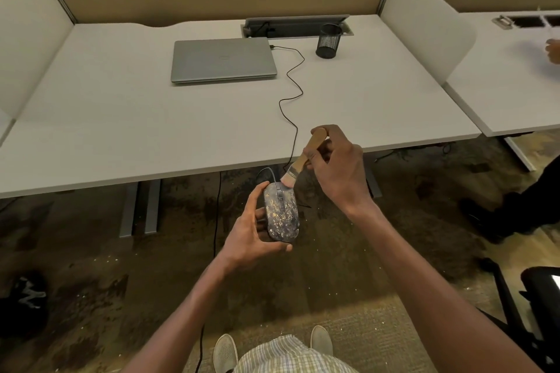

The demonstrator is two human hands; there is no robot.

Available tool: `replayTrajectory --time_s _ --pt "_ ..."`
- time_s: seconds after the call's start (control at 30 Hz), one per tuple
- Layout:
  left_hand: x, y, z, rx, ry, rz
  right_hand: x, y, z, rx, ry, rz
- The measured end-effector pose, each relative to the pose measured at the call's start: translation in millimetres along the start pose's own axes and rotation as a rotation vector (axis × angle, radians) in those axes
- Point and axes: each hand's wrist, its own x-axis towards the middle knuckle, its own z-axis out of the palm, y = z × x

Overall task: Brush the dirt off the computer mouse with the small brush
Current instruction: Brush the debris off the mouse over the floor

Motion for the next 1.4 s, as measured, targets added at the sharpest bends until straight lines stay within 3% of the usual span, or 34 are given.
replayTrajectory --time_s 0.13,0.33,0.5,1.0,1.4 --pt "0 -1 0 -0.003 -0.001 -0.006 3 -4 -2 -0.003 0.040 -0.053" --pt "4 2 -1 0.002 -0.005 0.007 0 -9 5 0.017 -0.080 -0.079" --pt "3 2 -1 0.026 0.006 0.013 6 -12 2 -0.031 -0.022 -0.108" --pt "11 2 -2 0.019 -0.004 0.034 15 -17 3 -0.073 -0.156 -0.143" --pt "13 1 -7 0.027 0.022 0.051 20 -15 -2 -0.079 -0.098 -0.137"
